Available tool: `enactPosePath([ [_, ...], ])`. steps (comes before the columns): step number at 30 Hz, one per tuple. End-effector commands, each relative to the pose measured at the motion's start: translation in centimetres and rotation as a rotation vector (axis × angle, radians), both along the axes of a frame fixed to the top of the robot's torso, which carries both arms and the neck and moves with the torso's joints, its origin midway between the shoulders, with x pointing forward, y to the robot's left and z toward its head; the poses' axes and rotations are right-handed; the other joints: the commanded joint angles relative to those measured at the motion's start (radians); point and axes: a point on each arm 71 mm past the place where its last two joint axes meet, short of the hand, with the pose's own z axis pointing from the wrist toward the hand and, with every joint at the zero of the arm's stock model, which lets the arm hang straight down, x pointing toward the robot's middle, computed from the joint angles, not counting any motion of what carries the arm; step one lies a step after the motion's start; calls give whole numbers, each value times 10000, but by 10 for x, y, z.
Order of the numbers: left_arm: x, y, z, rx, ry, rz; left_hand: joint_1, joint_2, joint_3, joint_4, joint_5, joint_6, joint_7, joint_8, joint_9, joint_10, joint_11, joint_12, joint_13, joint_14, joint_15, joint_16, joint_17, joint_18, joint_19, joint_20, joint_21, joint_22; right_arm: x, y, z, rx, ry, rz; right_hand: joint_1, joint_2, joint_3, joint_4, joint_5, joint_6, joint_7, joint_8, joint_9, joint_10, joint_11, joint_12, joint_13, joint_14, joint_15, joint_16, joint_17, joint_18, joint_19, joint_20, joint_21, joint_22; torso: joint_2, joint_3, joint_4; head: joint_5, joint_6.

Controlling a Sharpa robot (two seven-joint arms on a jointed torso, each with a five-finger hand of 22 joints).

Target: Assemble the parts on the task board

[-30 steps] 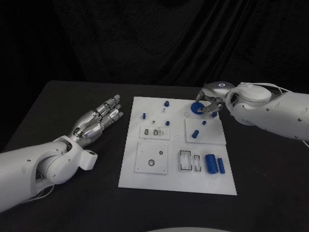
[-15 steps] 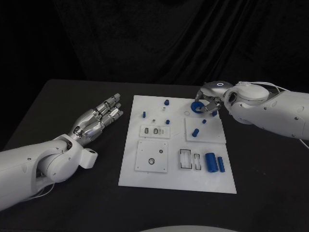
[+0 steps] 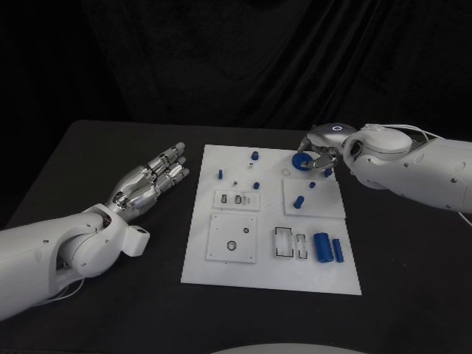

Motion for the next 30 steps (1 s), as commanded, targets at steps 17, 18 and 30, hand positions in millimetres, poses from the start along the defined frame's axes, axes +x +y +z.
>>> enactPosePath([
  [17,-2,0,8,-736,-955,-119,25,-15,27,6,98,-8,114,46,7,-1,38,-67,-12,30,73,-36,-17,115,4,51,44,10,-5,-4,0,246,-456,154,-471,-233,-204,336,36,-1291,-222,146,-574,1094,-252,26,2635,1100,-241,29,2633,-20,944,-217,-108,2553,-1,7,-10,-5,47],
  [18,-2,0,8,-737,-954,-122,27,-18,28,3,103,-4,115,47,7,-1,38,-67,-12,30,74,-36,-17,116,3,52,43,9,-6,-4,0,251,-465,157,-467,-222,-198,335,35,-1236,-219,169,-565,1094,-250,26,2635,1100,-241,29,2633,-22,948,-219,-104,2555,-1,9,-10,-6,45],
  [30,-2,0,8,-734,-933,-138,58,-49,54,-41,193,1,138,46,7,-1,46,-67,-12,30,82,-36,-17,119,4,62,44,10,-5,-11,1,256,-546,43,-463,19,-80,192,29,-219,-171,613,-244,1094,-214,26,2635,1100,-210,29,2633,-30,972,-200,-84,2568,2,15,-8,10,31],
])
